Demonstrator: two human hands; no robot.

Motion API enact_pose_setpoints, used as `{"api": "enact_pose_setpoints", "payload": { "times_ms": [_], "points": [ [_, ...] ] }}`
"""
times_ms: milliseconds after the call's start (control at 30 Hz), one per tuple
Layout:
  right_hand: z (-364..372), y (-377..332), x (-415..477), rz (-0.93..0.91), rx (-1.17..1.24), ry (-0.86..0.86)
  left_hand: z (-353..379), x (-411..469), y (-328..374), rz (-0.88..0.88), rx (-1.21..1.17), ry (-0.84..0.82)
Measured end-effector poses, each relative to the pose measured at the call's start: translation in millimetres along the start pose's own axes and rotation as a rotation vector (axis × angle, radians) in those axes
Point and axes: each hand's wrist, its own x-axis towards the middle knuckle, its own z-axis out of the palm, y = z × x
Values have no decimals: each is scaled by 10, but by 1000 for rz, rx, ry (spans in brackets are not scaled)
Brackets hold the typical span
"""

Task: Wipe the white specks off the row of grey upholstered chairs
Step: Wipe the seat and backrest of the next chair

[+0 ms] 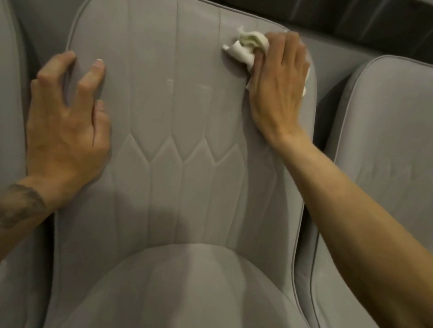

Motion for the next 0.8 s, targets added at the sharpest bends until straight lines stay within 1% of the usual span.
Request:
{"api": "enact_pose_setpoints", "payload": {
  "times_ms": [67,133,200,233,333,400,433,500,567,633,700,800],
  "points": [
    [-41,-53,-345,-47,12,-61,-3,7,-2,-3,11,6],
    [-138,-49,-690,-161,18,-179,-6,4,3,-6,9,-7],
    [-170,21,-669,-238,33,-209,-13,2,8,-14,9,-8],
    [-146,39,-531,-224,44,-183,-13,1,9,-20,9,-12],
    [0,35,-50,-105,41,-52,-36,14,12,-22,2,-32],
    [56,-22,-51,-22,23,-6,-43,6,35,-18,16,-39],
    [59,-58,-179,-13,21,-10,-49,5,47,-19,25,-41],
    [2,-127,-575,-85,41,-106,-56,10,49,-26,43,-43],
    [-110,-107,-882,-211,62,-213,-63,12,59,-24,41,-48],
    [-146,-26,-742,-292,77,-226,-65,8,58,-27,36,-48],
    [-50,10,-370,-238,77,-160,-51,4,46,-26,34,-50],
    [79,-20,70,-33,74,-5,-38,2,38,-25,41,-43]
  ]
}}
